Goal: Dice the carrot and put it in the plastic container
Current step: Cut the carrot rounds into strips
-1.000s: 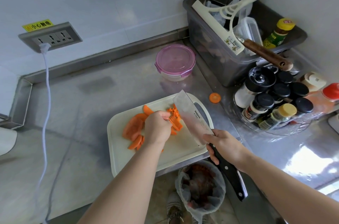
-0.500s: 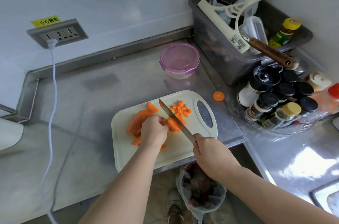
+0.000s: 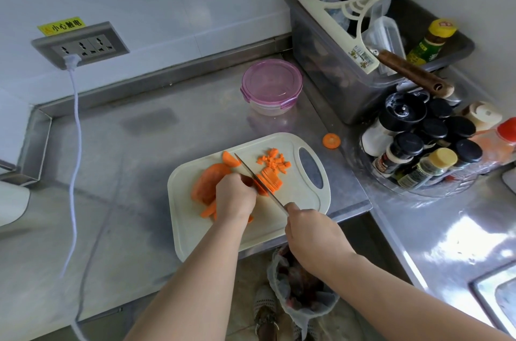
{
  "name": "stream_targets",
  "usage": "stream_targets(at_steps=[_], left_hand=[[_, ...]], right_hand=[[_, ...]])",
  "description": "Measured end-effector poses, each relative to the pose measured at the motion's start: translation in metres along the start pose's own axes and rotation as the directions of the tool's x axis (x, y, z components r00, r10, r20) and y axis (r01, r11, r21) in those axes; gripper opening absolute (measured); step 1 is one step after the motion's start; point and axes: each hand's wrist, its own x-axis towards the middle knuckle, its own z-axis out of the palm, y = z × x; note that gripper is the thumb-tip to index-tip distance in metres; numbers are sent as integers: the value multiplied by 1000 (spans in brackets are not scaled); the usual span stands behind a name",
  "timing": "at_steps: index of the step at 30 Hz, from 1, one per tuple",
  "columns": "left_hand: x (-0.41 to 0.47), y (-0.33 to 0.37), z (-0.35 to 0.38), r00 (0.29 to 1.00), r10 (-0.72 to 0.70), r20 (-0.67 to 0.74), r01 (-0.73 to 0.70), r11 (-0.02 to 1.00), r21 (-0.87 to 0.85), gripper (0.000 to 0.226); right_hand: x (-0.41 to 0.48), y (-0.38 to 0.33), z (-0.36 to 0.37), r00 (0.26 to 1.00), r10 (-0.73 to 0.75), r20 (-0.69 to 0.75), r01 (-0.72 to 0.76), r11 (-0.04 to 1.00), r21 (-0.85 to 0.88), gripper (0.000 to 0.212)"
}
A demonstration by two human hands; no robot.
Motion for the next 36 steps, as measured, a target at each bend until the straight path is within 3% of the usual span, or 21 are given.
stream_targets(at_steps=[14, 24, 29, 33, 36], left_hand=[[-3, 2, -2, 1000, -22, 14, 22, 1000, 4, 21], [-4, 1, -1, 999, -28, 29, 30, 998, -56, 11], [-9, 6, -5, 999, -12, 33, 15, 998, -67, 14], [-8, 4, -7, 1000, 3, 0, -3, 998, -67, 16], [-5, 1, -10, 996, 49, -75, -57, 992, -110, 17]], right_hand=[[6, 0, 7, 999, 31, 44, -29, 998, -51, 40], [14, 1, 10, 993, 83, 84, -82, 997, -12, 33], [12, 14, 2, 997, 58, 48, -65, 985, 158, 15], [5, 23, -9, 999, 27, -37, -13, 936, 352, 24], [3, 27, -19, 1000, 6, 18, -14, 877, 480, 27]])
